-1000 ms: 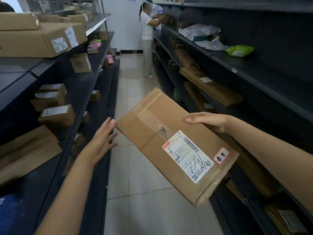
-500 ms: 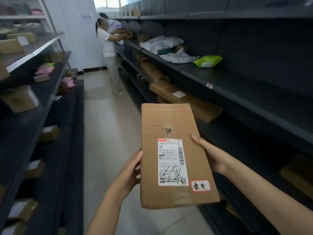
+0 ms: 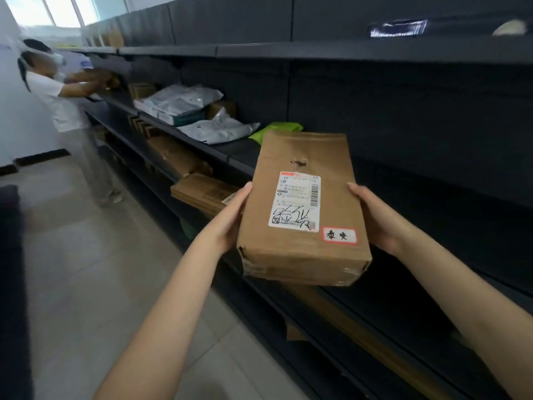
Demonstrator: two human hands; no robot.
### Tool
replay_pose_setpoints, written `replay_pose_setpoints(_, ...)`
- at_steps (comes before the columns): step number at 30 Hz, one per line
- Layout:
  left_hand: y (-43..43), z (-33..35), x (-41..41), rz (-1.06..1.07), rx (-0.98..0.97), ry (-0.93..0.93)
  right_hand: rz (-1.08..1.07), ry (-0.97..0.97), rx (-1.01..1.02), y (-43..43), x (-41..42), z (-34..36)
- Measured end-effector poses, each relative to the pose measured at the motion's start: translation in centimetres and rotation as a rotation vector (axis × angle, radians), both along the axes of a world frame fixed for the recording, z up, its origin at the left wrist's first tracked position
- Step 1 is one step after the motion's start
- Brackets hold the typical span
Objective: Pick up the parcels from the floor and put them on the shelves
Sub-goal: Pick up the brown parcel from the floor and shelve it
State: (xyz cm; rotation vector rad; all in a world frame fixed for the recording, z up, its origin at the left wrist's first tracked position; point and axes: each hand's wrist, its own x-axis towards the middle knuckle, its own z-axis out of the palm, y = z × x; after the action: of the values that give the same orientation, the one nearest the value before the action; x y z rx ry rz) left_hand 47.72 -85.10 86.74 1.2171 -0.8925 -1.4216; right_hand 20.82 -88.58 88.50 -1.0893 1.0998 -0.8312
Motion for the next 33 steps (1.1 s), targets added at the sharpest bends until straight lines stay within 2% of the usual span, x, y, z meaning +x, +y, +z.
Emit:
replay_pose_setpoints(6,-15.4,2.3,-0.4,-0.205,0.015,-0.002,-0.267,0.017,-0.078,-10.5,1.2,0.7)
replay_pose_setpoints(11,-24.4,2.9,-0.1,-0.312,0.07,0.019,-0.424,0.014,-0.047,-16.8,2.1,0.5)
replay_pose_setpoints(16,-29.2,1.7,-0.8,-0.421,0.134,0.02,-0.521,0.015,-0.059,-19.2,2.3,-1.0)
replay_pose_setpoints(20,-31.2,1.0,-1.8,-0.484,0.103,0.012,-0.529,-0.051,-0.086,-19.2,1.9,-1.4)
replay_pose_setpoints(23,-31.2,1.0,-2.3,-0.484,0.099,-0.051,-0.559,-0.026,-0.096,-18.5,1.6,-1.3)
replay_pose_setpoints(27,-31.6,2.1,-1.8,-0.19,-0.023,-0.209,-0.72,0.085,-0.064,-15.0,0.7,-1.2)
replay_pose_setpoints(29,-30.0,3.5,-1.9,-0.085,-0.209,-0.258,-0.838,0.151,-0.108,-11.9,-0.1,-1.0)
replay_pose_setpoints(31,-26.7,4.8,-2.8,-0.121,-0.412,-0.282,-0.918,0.186,-0.146,-8.1,-1.1,-1.2)
replay_pose_setpoints(33,-21.8,5.4,-4.8,-0.321,-0.537,-0.255,-1.005,0.197,-0.143,-3.3,-2.1,-1.6)
